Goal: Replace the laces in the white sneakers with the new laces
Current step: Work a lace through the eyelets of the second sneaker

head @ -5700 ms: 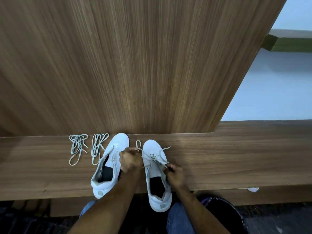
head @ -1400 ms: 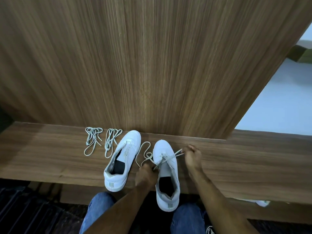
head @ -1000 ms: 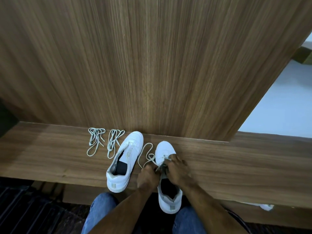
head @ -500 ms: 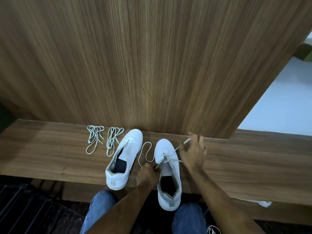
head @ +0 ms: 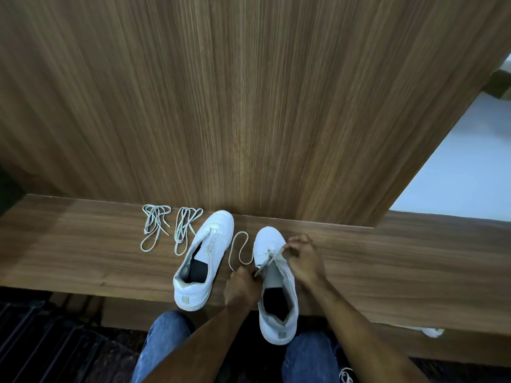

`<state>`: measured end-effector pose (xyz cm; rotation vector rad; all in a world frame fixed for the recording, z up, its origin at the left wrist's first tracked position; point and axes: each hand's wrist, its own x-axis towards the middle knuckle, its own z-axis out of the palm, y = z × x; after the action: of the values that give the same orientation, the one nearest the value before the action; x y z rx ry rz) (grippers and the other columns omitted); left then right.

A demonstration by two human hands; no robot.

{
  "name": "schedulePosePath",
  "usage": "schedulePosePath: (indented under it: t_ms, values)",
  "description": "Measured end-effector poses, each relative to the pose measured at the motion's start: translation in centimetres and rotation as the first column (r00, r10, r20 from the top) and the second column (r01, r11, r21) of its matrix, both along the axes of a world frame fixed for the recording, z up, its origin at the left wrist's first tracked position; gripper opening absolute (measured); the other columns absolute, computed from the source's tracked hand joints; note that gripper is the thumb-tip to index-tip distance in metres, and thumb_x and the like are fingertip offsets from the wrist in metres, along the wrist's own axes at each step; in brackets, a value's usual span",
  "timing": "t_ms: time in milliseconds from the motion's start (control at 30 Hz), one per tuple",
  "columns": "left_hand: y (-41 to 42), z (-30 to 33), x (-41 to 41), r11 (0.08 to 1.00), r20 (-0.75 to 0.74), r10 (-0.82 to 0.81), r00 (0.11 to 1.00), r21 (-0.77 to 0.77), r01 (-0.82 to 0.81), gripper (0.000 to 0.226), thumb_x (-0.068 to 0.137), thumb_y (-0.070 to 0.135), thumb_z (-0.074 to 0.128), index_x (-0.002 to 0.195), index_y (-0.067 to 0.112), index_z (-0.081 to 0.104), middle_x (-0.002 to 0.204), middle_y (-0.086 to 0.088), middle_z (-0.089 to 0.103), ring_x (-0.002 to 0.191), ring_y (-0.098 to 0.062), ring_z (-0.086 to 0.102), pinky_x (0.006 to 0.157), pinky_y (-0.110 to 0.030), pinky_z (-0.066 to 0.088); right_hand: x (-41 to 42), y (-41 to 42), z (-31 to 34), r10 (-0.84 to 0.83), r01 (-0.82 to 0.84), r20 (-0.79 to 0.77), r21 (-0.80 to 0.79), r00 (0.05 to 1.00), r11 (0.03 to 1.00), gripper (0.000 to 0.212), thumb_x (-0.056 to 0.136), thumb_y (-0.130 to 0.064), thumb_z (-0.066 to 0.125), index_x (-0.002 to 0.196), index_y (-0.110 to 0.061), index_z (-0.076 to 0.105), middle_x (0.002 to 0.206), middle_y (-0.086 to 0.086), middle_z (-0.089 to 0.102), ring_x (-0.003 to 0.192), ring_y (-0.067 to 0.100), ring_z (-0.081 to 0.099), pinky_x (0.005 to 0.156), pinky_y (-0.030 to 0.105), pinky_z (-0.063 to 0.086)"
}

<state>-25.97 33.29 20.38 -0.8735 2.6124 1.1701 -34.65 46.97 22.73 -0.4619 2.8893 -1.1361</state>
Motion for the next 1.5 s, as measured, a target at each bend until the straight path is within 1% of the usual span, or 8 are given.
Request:
schedulePosePath:
  t_ms: [167,333,467,667,1000,1200,1367,1500]
  values:
    - [0.0,0.1,0.0,1.000,0.017,0.014,1.000,-0.001,-0.014,0.035,0.085,0.037,0.054,0.109,0.016,0.066,0.114,-0.018,0.065,0.109,-0.037,0.059,0.088,-0.037,0.049,-2.1,1.5,2.6,-0.189,0.196,0.062,-0.459,0.980,0.866,0.035,0.078,0.005,0.068,0.063,-0.027,0.068,0.082,-0.010,0.056,0.078,0.010,0.058,0.079,0.023,0.043]
    - [0.0,0.3,0.1,1.000,0.021,0.015,1.000,0.013,-0.015,0.035,0.084,0.038,0.053,0.107,0.014,0.065,0.111,-0.018,0.066,0.107,-0.037,0.060,0.086,-0.037,0.050,-2.0,1.7,2.9,-0.346,0.306,0.031,-0.546,0.938,0.780,0.036,0.083,0.000,0.062,0.066,-0.032,0.066,0.083,-0.003,0.061,0.080,0.015,0.062,0.077,0.028,0.044]
    - [-0.1,0.2,0.0,1.000,0.039,0.016,0.999,0.006,-0.017,0.038,0.083,0.040,0.053,0.106,0.012,0.065,0.112,-0.018,0.066,0.108,-0.037,0.060,0.087,-0.037,0.051,-0.1,1.3,1.2,-0.209,0.210,-0.114,-0.001,0.971,0.978,0.043,0.082,-0.020,0.064,0.125,-0.024,0.056,0.128,0.005,0.052,0.119,0.026,0.050,0.098,0.043,0.042]
    - [0.0,0.5,0.0,0.999,0.056,0.045,0.997,-0.014,-0.044,0.040,0.087,0.039,0.056,0.109,0.006,0.063,0.118,-0.019,0.063,0.113,-0.037,0.058,0.090,-0.037,0.047,2.6,-1.0,-2.2,0.261,-0.220,0.002,0.542,0.965,0.811,0.055,0.080,-0.040,0.036,0.132,-0.026,0.051,0.149,0.005,0.031,0.143,0.029,0.020,0.114,0.048,0.020]
    - [-0.1,1.0,0.2,1.000,0.030,0.006,1.000,-0.001,-0.006,0.033,0.085,0.036,0.056,0.107,0.014,0.066,0.111,-0.018,0.066,0.107,-0.037,0.061,0.086,-0.037,0.051,-0.1,0.8,-1.2,-0.155,0.173,0.139,-0.131,0.978,0.976,0.009,0.088,-0.015,0.059,0.083,-0.020,0.065,0.101,0.002,0.060,0.093,0.018,0.059,0.076,0.027,0.042]
    - [0.0,0.8,0.1,1.000,0.025,0.020,0.999,0.000,-0.020,0.032,0.083,0.038,0.056,0.104,0.017,0.068,0.110,-0.015,0.068,0.106,-0.035,0.062,0.084,-0.036,0.050,0.6,2.5,-1.4,-0.055,0.041,0.099,0.137,0.994,0.990,0.048,0.085,-0.040,0.062,0.129,-0.024,0.050,0.138,0.002,0.047,0.112,0.025,0.059,0.085,0.034,0.048]
    - [0.0,0.9,0.1,1.000,-0.020,-0.006,1.000,0.006,0.006,0.028,0.081,0.035,0.055,0.102,0.021,0.069,0.102,-0.012,0.070,0.101,-0.034,0.064,0.081,-0.034,0.052,3.5,0.2,-3.2,0.000,-0.054,0.174,0.305,0.985,0.951,0.040,0.086,-0.037,0.055,0.124,-0.029,0.052,0.118,0.002,0.066,0.104,0.030,0.064,0.081,0.036,0.051]
    - [-0.4,0.6,0.1,0.997,-0.082,0.015,0.997,0.077,-0.008,0.028,0.074,0.034,0.059,0.096,0.022,0.072,0.091,-0.011,0.072,0.092,-0.030,0.066,0.075,-0.032,0.053,2.9,0.7,-4.0,-0.201,0.223,0.293,-0.042,0.935,0.974,0.020,0.088,-0.014,0.054,0.098,-0.021,0.070,0.090,0.002,0.072,0.087,0.025,0.064,0.069,0.027,0.043]
